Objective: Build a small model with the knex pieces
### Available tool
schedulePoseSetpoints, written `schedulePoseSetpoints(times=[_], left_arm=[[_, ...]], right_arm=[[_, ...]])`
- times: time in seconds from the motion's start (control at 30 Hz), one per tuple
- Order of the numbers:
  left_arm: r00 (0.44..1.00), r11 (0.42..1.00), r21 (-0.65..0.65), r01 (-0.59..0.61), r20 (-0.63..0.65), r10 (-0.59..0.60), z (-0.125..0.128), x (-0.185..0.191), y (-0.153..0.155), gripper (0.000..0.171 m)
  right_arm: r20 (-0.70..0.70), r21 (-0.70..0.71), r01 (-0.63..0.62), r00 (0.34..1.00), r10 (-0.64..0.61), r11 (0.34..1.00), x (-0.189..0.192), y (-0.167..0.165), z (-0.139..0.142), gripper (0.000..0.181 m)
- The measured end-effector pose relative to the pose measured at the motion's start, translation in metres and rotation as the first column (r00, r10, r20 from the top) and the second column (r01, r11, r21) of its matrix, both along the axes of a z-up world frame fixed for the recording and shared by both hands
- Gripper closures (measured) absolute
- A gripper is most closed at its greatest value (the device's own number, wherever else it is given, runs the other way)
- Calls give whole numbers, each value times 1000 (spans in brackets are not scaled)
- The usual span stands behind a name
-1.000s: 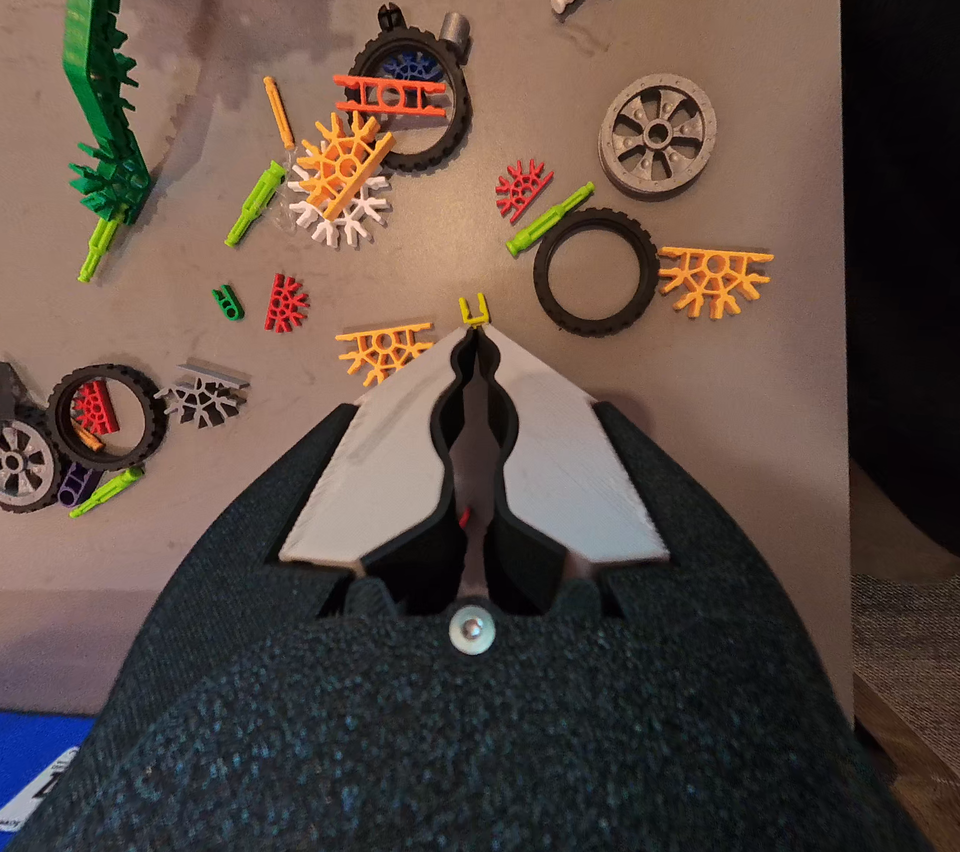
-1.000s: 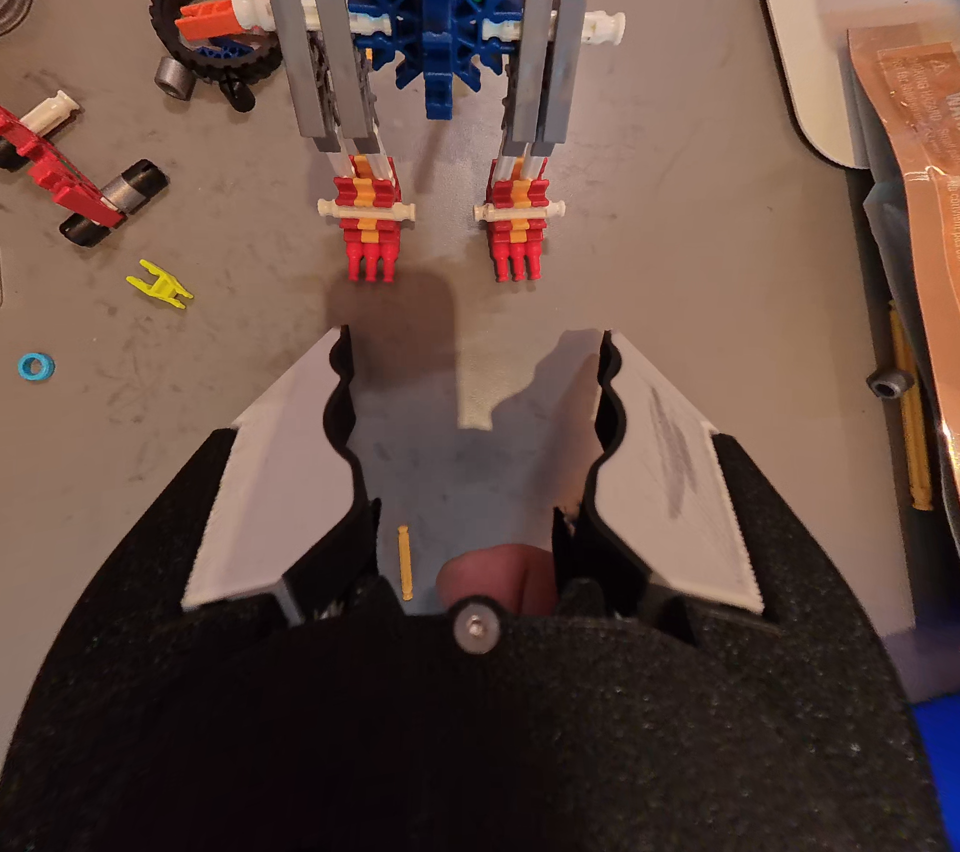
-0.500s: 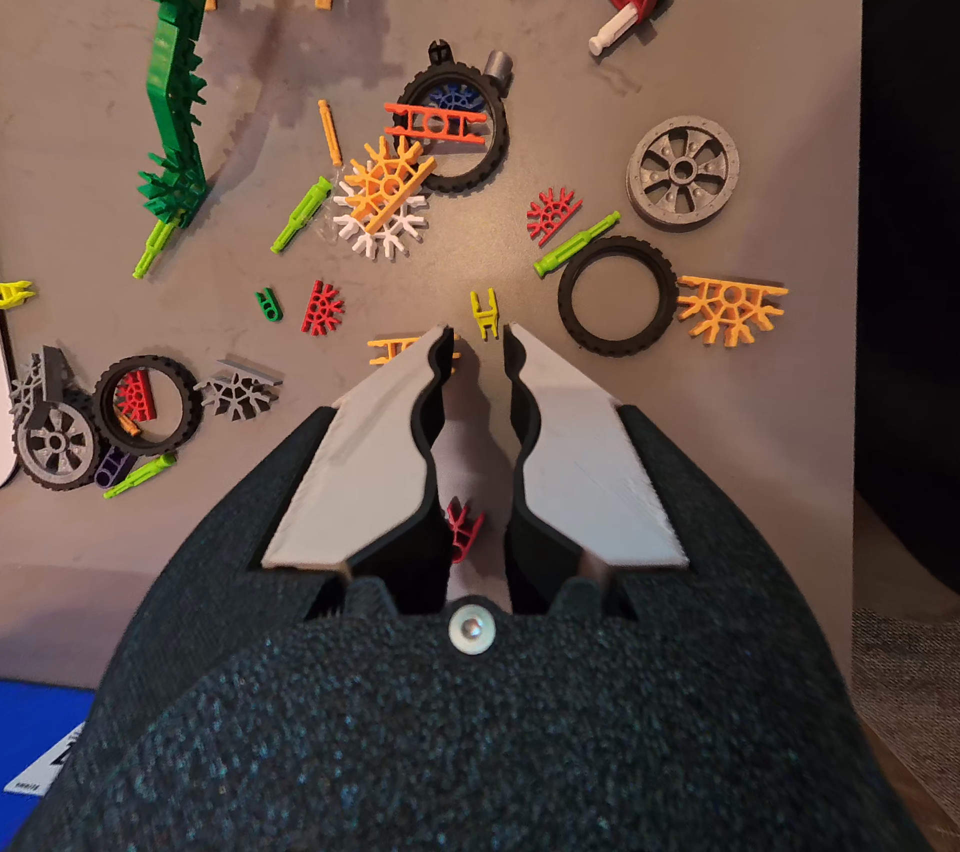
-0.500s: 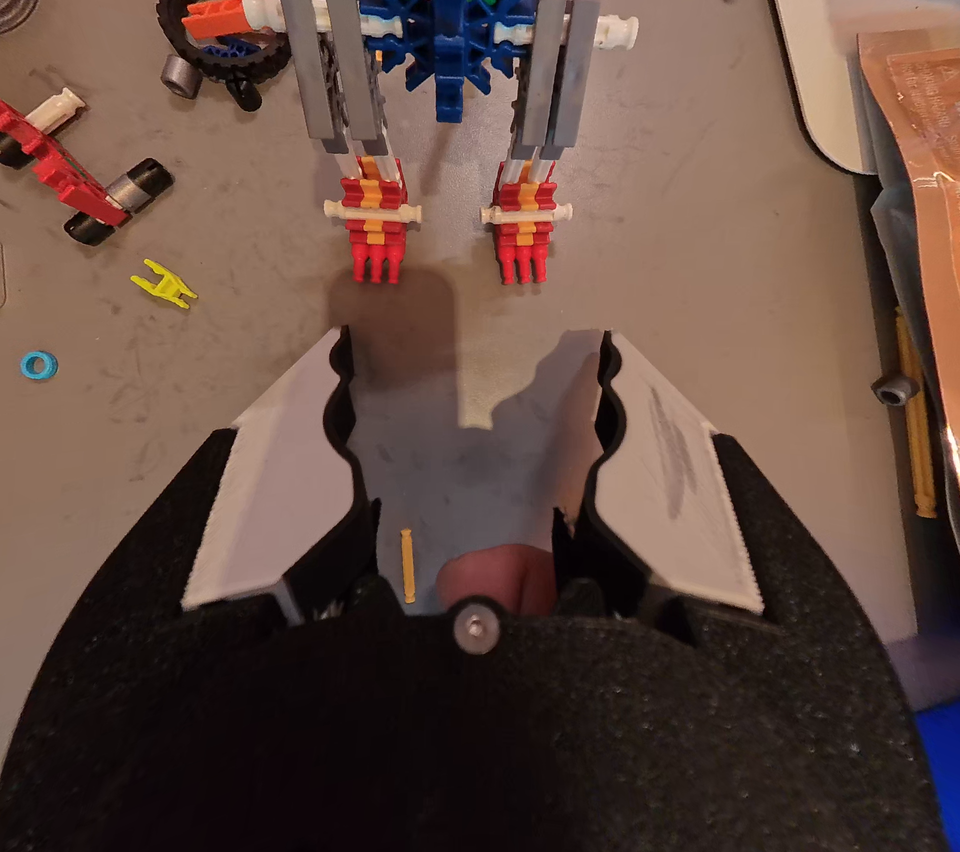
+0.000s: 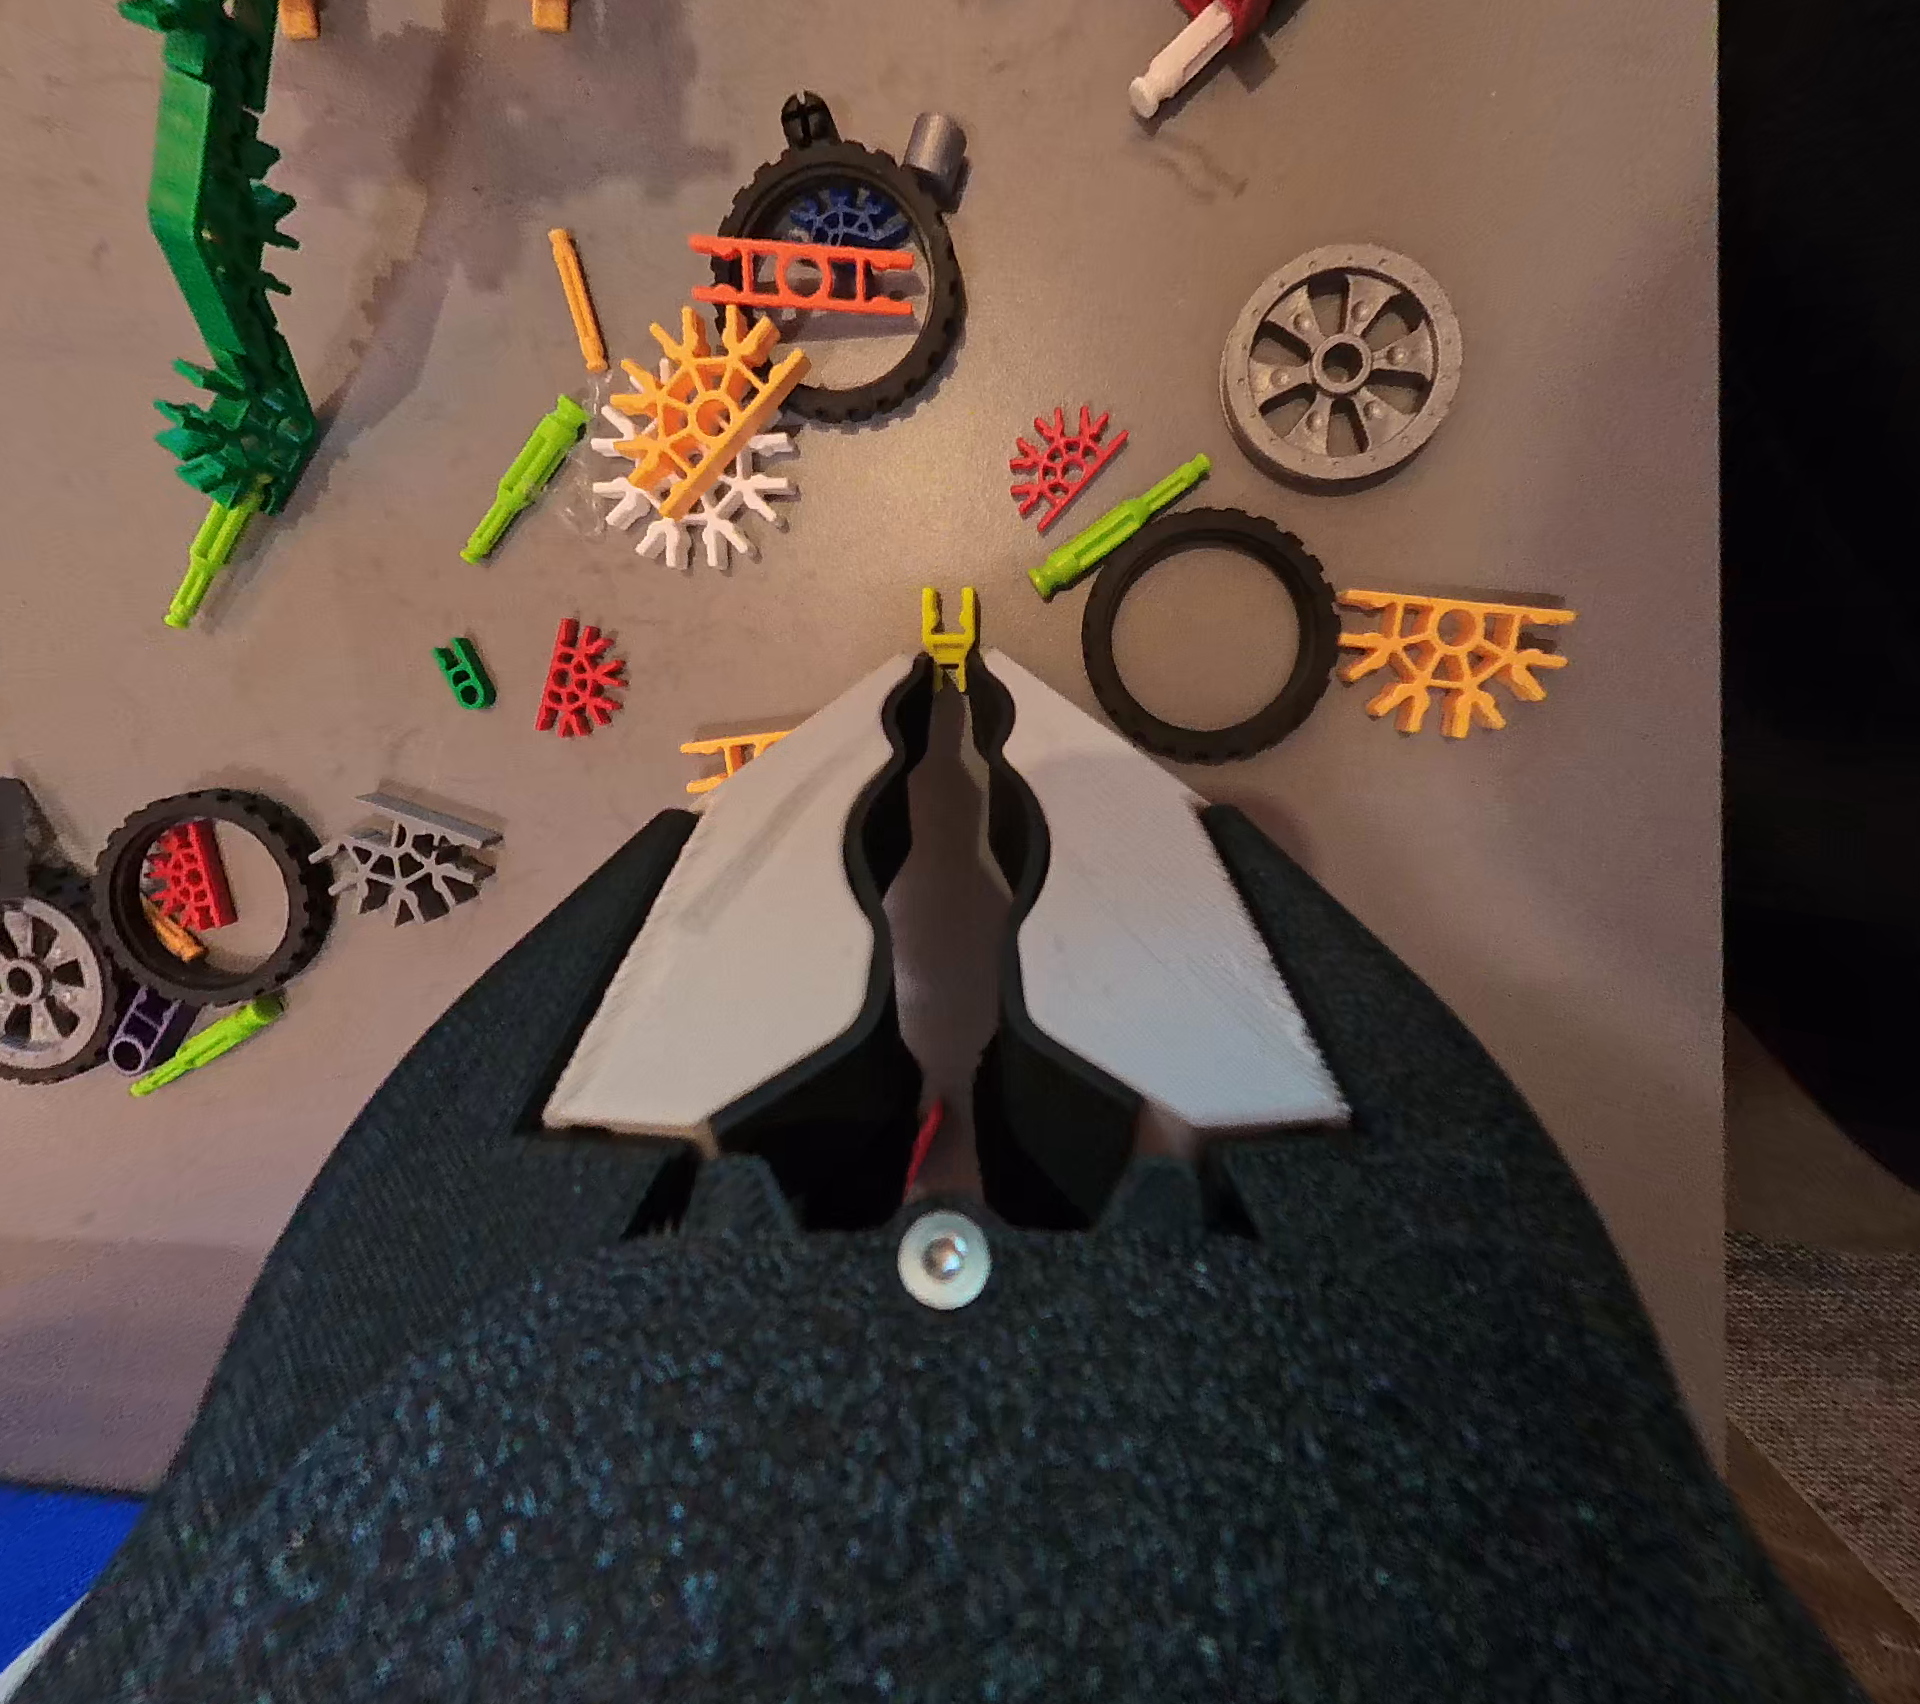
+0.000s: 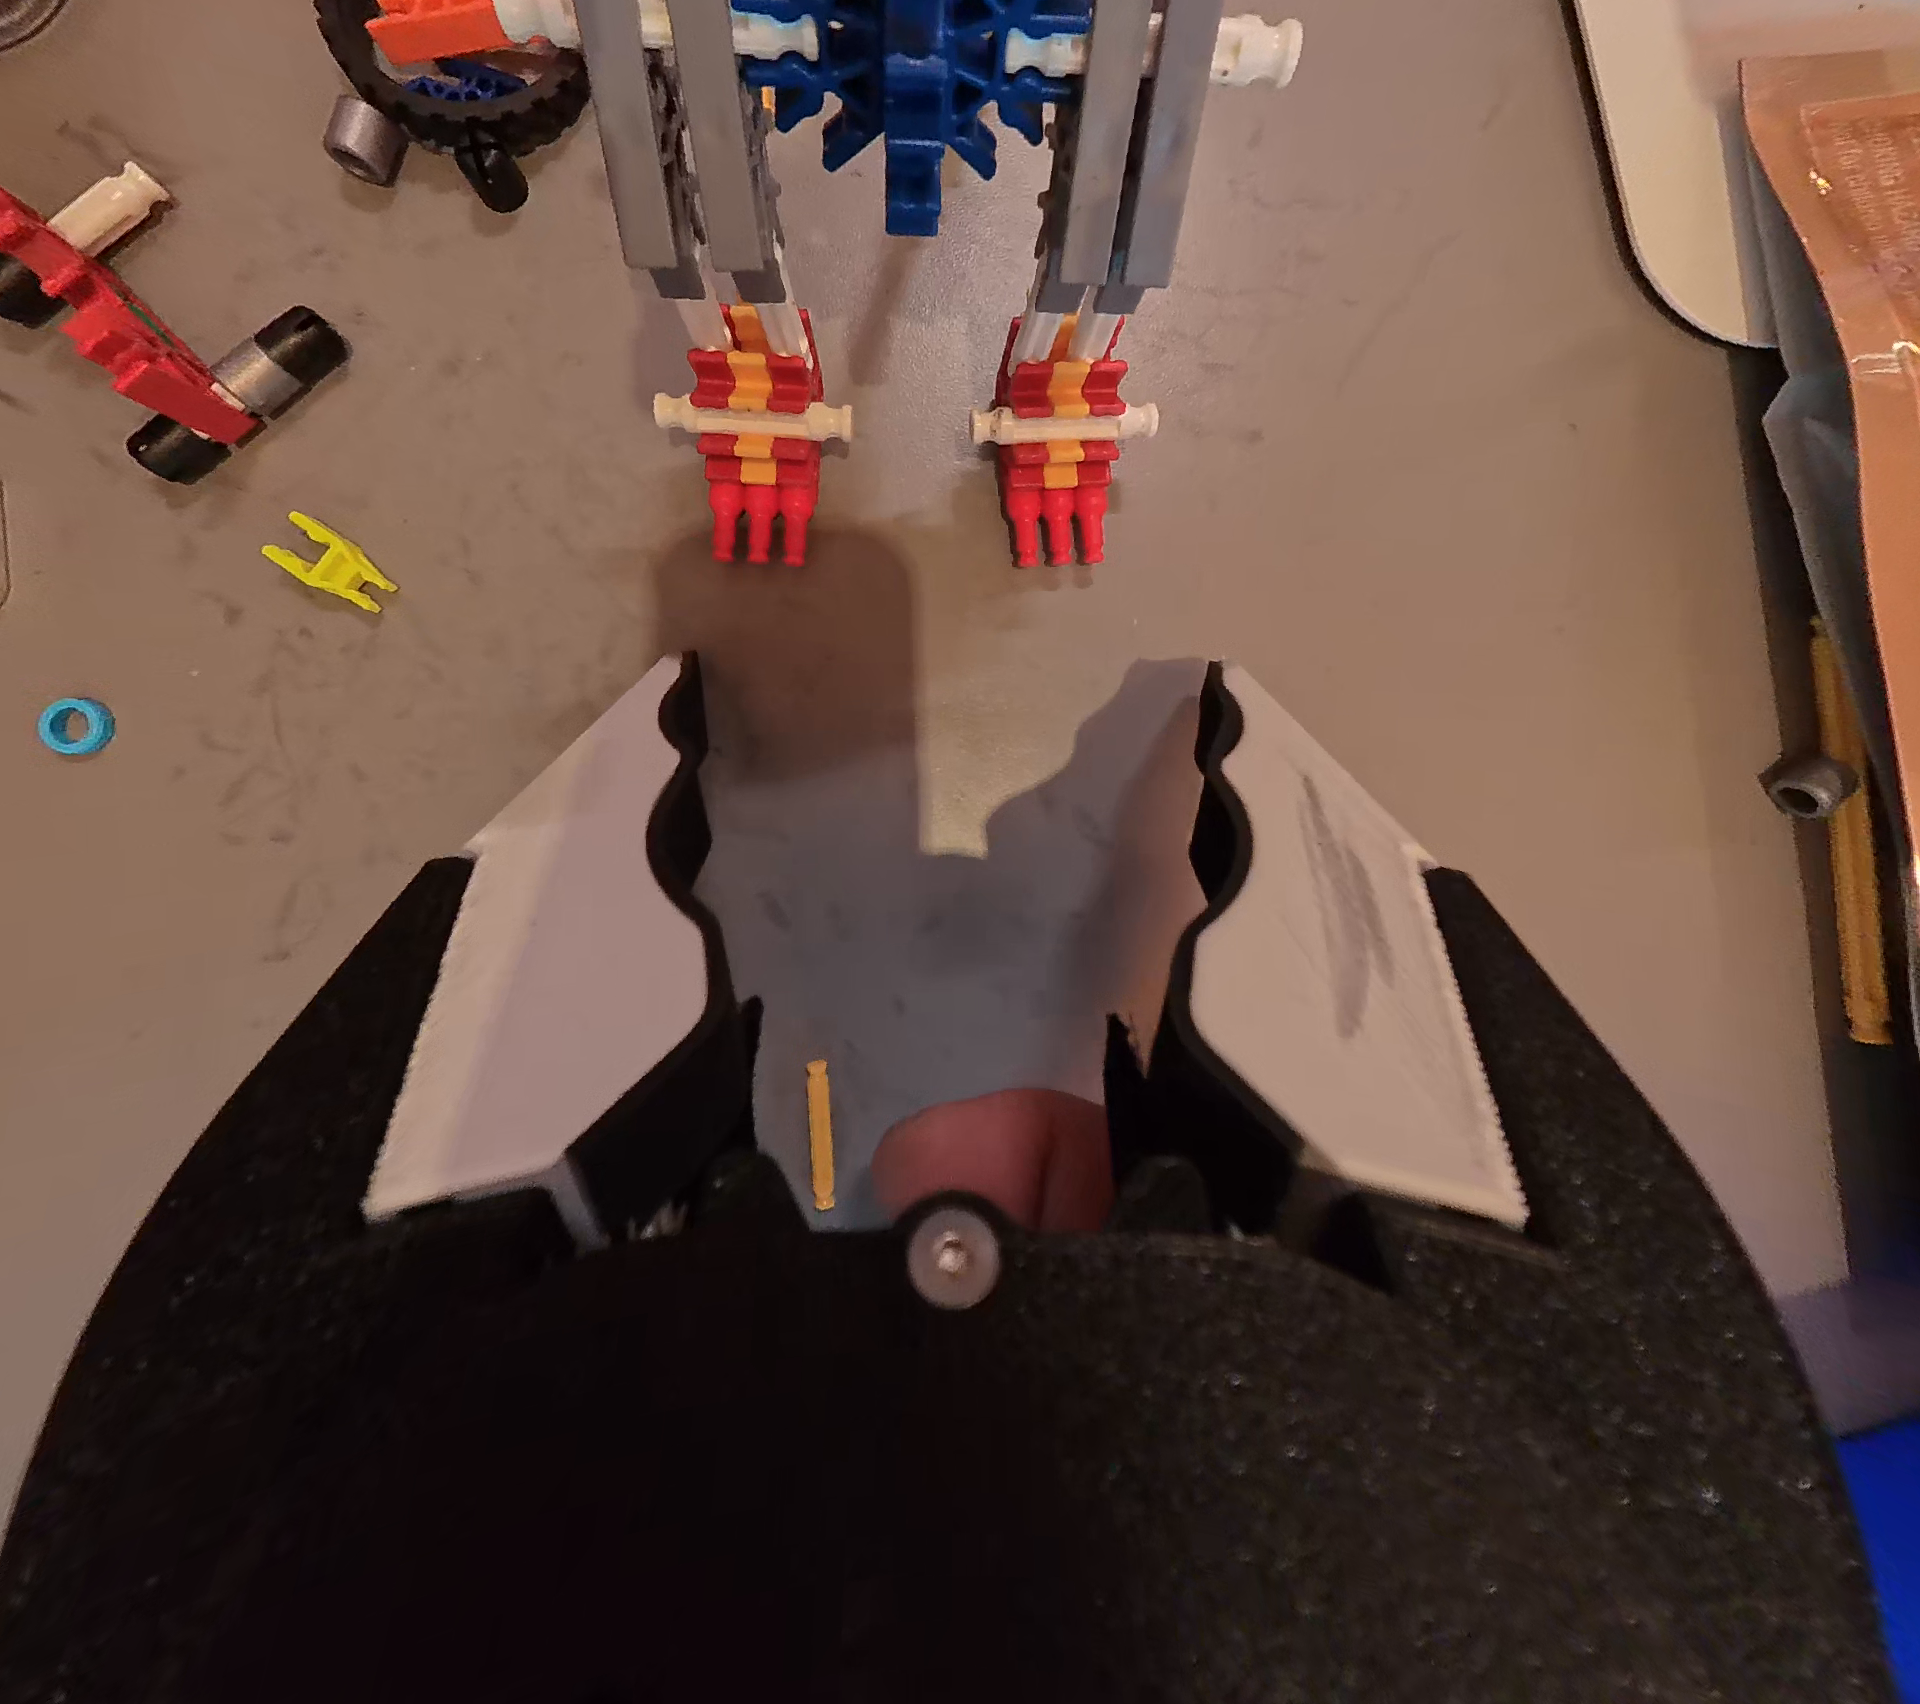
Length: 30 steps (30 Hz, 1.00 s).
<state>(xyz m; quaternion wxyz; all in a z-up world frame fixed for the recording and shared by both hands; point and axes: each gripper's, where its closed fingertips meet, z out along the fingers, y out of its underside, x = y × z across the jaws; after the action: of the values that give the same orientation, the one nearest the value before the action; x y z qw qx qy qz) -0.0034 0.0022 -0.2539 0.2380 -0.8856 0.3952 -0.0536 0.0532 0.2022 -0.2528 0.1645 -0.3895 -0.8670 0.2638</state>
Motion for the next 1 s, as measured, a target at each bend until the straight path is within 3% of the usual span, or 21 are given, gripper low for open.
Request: schedulePoseSetpoints(times=[1.0], left_arm=[[999,996,84,-44,-1,44,11,-6,16,152]], right_arm=[[3,-22,0,1000,0,1000,3,2,0,87]])
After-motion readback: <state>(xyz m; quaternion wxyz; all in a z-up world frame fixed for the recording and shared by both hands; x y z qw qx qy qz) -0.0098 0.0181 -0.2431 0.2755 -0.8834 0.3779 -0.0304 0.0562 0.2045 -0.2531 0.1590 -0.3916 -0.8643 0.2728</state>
